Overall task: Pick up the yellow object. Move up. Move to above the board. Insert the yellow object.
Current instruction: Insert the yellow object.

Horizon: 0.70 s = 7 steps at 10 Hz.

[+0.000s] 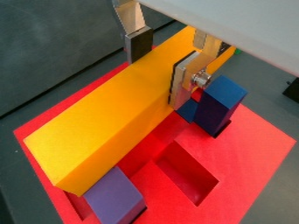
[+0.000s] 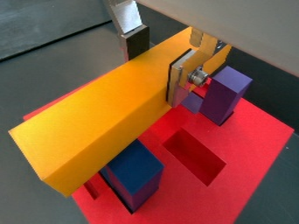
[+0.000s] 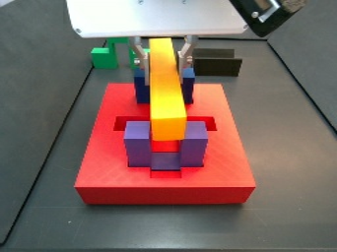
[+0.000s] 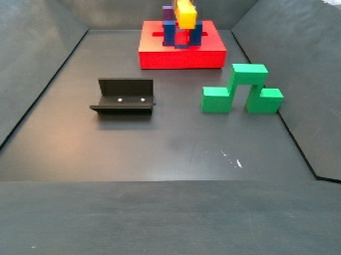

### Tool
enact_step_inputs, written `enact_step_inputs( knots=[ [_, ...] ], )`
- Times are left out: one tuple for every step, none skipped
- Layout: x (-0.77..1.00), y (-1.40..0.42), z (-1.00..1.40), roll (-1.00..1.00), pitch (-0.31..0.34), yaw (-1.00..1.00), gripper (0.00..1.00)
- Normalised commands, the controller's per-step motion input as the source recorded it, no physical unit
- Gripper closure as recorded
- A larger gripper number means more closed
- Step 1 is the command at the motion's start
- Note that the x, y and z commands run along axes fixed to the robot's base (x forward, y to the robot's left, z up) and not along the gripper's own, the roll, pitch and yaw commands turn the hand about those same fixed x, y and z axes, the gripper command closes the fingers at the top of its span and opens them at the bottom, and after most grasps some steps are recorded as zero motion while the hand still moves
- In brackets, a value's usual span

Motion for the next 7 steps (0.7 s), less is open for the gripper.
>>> enact_step_inputs(
  knots=[
    [0.24,-0.09,-0.06,0.12,0.0,0.0,1.0],
    [0.23,-0.1,-0.07,0.11,0.0,0.0,1.0],
    [0.09,-0.07,-0.08,0.11,0.0,0.0,1.0],
    [0.0,-0.03,-0.1,0.12,0.0,0.0,1.0],
    [-0.03,0.0,-0.11,0.13,0.0,-0.03,1.0],
    [-0.04,0.0,-0.1,0.12,0.0,-0.02,1.0],
    [-0.03,0.0,-0.1,0.13,0.0,-0.01,1.0]
  ],
)
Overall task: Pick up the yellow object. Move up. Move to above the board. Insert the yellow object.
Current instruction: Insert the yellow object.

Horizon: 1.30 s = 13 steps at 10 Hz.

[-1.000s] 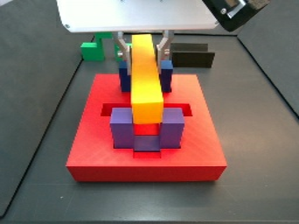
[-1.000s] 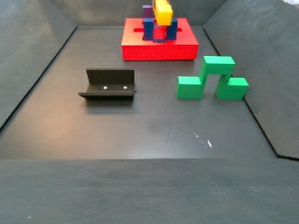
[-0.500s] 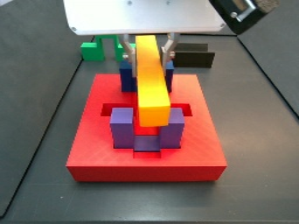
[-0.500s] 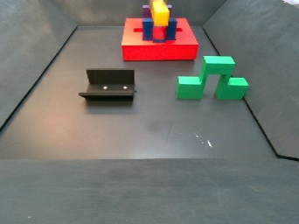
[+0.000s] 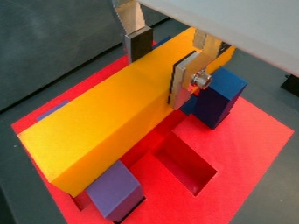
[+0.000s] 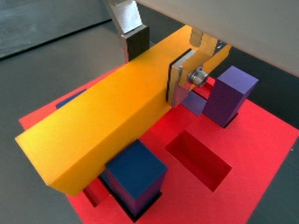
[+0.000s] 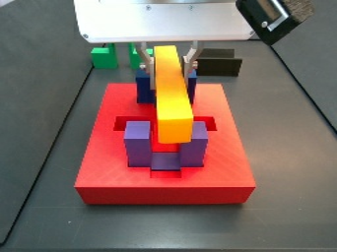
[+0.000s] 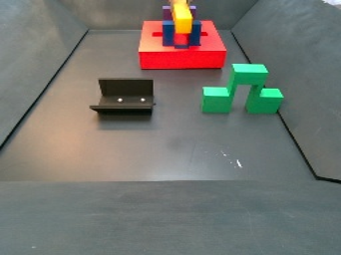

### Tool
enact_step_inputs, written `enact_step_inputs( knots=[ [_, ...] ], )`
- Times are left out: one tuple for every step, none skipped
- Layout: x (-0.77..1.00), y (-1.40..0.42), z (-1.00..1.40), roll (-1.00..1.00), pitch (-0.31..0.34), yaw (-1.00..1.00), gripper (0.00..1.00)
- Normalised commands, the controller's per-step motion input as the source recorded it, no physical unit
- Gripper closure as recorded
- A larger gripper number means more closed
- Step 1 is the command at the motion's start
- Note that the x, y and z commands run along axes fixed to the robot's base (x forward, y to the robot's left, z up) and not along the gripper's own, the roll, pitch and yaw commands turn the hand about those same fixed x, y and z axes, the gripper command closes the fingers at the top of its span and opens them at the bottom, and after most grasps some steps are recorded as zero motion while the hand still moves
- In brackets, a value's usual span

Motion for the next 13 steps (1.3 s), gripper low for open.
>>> enact_step_inputs(
  knots=[
    [-0.05,0.0,-0.1,0.14,0.0,-0.02,1.0],
    [-0.05,0.0,-0.09,0.13,0.0,-0.02,1.0],
    [-0.06,0.0,-0.09,0.13,0.0,-0.02,1.0],
    [-0.07,0.0,-0.09,0.14,0.0,-0.03,1.0],
    [-0.05,-0.02,-0.07,0.14,0.0,-0.03,1.0],
    [-0.01,-0.05,-0.05,0.14,0.004,-0.02,1.0],
    [0.0,-0.12,-0.02,0.2,0.02,0.0,1.0],
    [0.02,-0.29,0.0,0.4,0.053,0.0,1.0],
    [0.13,-0.35,-0.02,0.41,0.06,0.0,1.0],
    [0.11,-0.33,-0.05,0.42,0.063,0.0,1.0],
    [0.07,-0.25,-0.12,0.45,0.054,0.0,1.0],
    [0.06,-0.17,-0.2,0.41,0.049,0.0,1.0],
    [0.04,-0.09,-0.24,0.33,0.051,0.0,1.0]
  ],
)
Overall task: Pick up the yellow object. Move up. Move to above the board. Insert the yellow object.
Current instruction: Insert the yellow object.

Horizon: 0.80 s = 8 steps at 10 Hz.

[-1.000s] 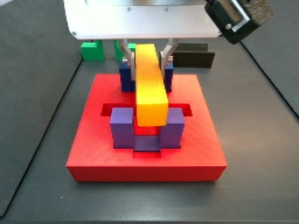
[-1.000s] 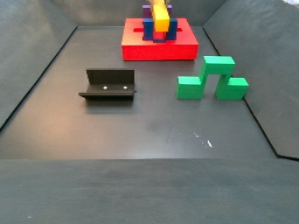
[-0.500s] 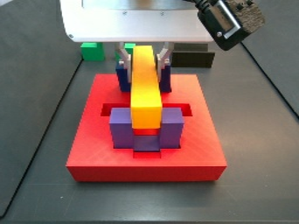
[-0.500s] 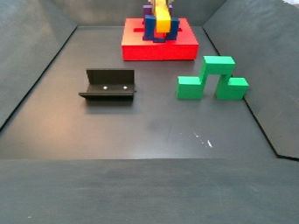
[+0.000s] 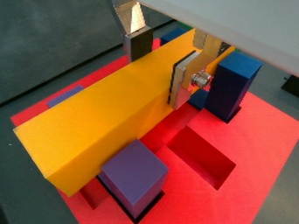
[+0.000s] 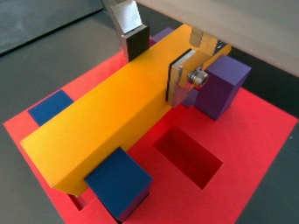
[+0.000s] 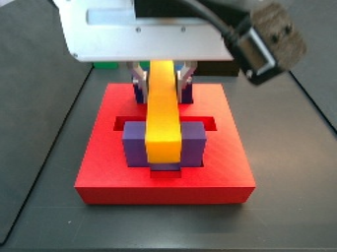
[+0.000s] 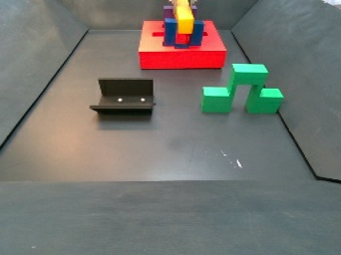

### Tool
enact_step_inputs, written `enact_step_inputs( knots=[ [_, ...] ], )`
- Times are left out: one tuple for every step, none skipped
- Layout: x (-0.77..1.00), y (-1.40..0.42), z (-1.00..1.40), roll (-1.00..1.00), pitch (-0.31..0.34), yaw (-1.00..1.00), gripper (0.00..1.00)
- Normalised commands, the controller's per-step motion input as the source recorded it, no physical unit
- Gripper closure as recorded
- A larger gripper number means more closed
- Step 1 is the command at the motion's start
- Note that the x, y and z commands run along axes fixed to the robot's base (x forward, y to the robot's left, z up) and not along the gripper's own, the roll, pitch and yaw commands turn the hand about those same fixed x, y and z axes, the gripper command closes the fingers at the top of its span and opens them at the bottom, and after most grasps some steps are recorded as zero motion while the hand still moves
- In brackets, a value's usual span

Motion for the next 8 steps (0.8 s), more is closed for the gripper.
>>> enact_step_inputs(
  knots=[
    [0.0,0.0,-0.22,0.22,0.029,0.0,1.0],
    [0.0,0.0,-0.08,0.09,0.014,0.0,1.0],
    [0.07,0.0,-0.16,0.07,0.029,0.0,1.0],
    [0.11,0.0,-0.27,0.06,0.019,0.0,1.0],
    [0.17,0.0,-0.31,0.14,0.036,0.0,1.0],
    [0.19,0.0,-0.27,0.15,0.043,0.0,1.0],
    [0.17,0.0,-0.27,0.15,0.04,0.0,1.0],
    [0.15,0.0,-0.27,0.15,0.036,0.0,1.0]
  ],
)
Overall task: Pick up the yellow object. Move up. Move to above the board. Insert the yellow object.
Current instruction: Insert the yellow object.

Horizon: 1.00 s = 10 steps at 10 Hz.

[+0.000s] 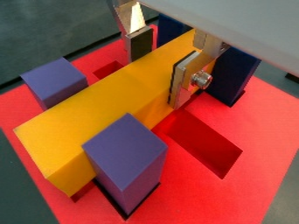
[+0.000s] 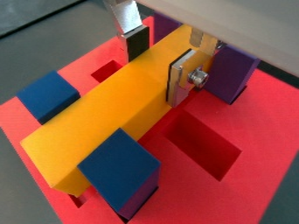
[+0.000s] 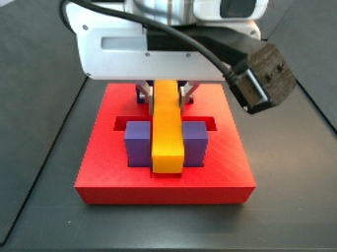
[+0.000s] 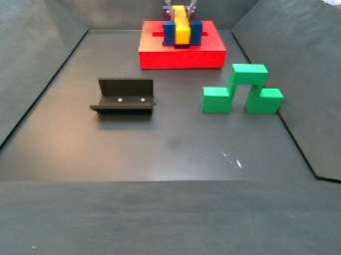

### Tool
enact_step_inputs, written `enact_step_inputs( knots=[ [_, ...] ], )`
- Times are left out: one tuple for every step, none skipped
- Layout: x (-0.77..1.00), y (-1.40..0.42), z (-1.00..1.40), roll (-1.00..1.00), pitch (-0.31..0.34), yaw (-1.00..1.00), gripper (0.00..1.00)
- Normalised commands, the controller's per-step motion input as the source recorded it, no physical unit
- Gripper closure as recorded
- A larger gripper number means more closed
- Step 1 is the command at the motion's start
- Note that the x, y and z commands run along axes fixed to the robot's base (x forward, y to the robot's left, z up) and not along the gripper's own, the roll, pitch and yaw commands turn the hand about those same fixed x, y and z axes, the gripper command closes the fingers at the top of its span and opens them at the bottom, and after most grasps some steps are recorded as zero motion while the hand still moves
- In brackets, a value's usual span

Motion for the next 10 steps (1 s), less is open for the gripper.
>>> enact_step_inputs(
  knots=[
    [0.07,0.0,-0.23,0.17,0.039,0.0,1.0],
    [0.0,0.0,-0.2,0.14,0.026,0.0,1.0],
    [-0.01,0.0,-0.17,0.1,0.011,0.0,1.0],
    [0.0,0.02,-0.08,0.04,0.003,0.0,1.0],
    [-0.05,0.0,-0.16,0.0,0.0,0.0,1.0],
    [-0.04,0.0,-0.17,0.01,0.0,0.0,1.0],
    [0.0,0.0,-0.26,0.06,0.0,0.0,1.0],
    [0.0,0.0,-0.27,0.13,0.0,0.0,1.0],
    [0.0,0.0,-0.25,0.14,0.0,0.0,1.0],
    [0.0,0.0,0.0,0.0,0.0,0.0,1.0]
  ],
)
